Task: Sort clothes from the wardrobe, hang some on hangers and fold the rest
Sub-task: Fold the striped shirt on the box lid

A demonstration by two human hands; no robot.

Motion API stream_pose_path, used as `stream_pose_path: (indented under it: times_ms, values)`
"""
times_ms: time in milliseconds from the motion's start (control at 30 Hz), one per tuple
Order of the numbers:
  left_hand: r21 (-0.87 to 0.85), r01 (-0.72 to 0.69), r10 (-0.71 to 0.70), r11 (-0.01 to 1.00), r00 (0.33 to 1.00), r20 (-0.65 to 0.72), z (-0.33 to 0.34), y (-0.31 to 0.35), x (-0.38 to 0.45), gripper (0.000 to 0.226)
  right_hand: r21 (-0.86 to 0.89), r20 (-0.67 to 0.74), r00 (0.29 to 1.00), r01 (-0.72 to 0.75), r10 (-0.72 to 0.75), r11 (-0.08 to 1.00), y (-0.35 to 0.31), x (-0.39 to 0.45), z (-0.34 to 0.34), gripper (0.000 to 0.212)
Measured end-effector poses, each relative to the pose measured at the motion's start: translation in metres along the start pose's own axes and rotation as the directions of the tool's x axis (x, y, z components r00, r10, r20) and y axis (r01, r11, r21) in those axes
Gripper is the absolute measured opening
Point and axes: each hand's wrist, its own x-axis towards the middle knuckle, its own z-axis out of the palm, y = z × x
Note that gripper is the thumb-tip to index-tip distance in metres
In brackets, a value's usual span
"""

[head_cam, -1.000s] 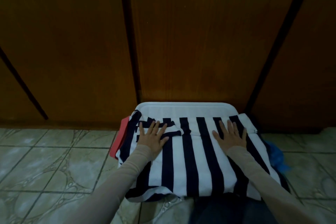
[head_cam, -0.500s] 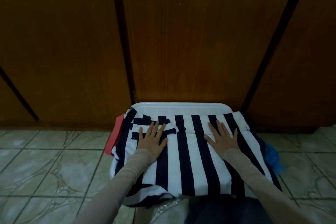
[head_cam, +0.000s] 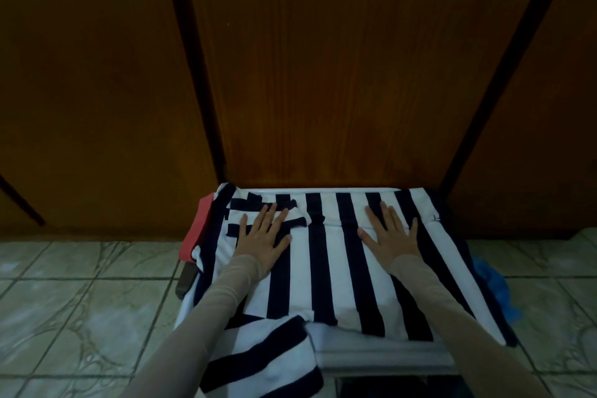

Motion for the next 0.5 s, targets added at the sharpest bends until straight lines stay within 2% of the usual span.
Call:
stream_pose_path:
  times_ms: [133,267,300,500]
  values:
    - [-0.007,-0.003,0.003,1.000,1.000,0.018,-0.003,0.001,0.001,0.113,0.014,-0.023,1.000,0.022,-0.022,1.000,0.000,-0.002,-0.003,0.060]
    - [0.016,0.064,-0.066,0.998,0.992,0.110,-0.014,0.015,-0.006,0.065,0.107,-0.115,0.987,0.126,-0.114,0.986,0.001,-0.017,-0.004,0.051]
    - [0.012,0.068,-0.069,0.998,0.989,0.127,-0.018,0.023,-0.009,0.062,0.141,-0.125,0.983,0.152,-0.135,0.978,0.002,-0.022,-0.003,0.050]
    - [-0.129,-0.130,0.162,0.983,0.946,0.279,-0.017,0.068,-0.050,0.064,0.256,-0.058,0.971,0.240,-0.233,0.936,0.019,-0.062,-0.001,0.047]
